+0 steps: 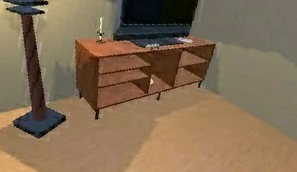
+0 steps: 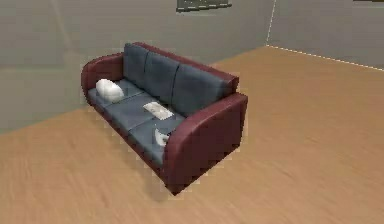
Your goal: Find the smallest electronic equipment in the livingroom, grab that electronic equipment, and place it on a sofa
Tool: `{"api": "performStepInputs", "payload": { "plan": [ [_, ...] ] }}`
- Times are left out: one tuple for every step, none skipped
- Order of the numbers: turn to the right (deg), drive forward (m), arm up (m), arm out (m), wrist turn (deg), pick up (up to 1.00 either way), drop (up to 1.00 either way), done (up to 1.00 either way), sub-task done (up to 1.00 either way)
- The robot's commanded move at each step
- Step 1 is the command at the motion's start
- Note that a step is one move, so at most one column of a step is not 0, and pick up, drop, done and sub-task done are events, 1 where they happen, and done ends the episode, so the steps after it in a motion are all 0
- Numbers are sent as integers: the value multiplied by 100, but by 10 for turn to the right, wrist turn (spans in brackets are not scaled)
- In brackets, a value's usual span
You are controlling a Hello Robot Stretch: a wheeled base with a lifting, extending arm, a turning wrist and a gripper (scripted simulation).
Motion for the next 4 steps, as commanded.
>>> {"api": "performStepInputs", "payload": {
  "plan": [
    [0,100,0,0,0,0,0,0,0],
    [-60,0,0,0,0,0,0,0,0],
    [0,15,0,0,0,0,0,0,0],
    [450,0,0,0,0,0,0,0,0]
  ]
}}
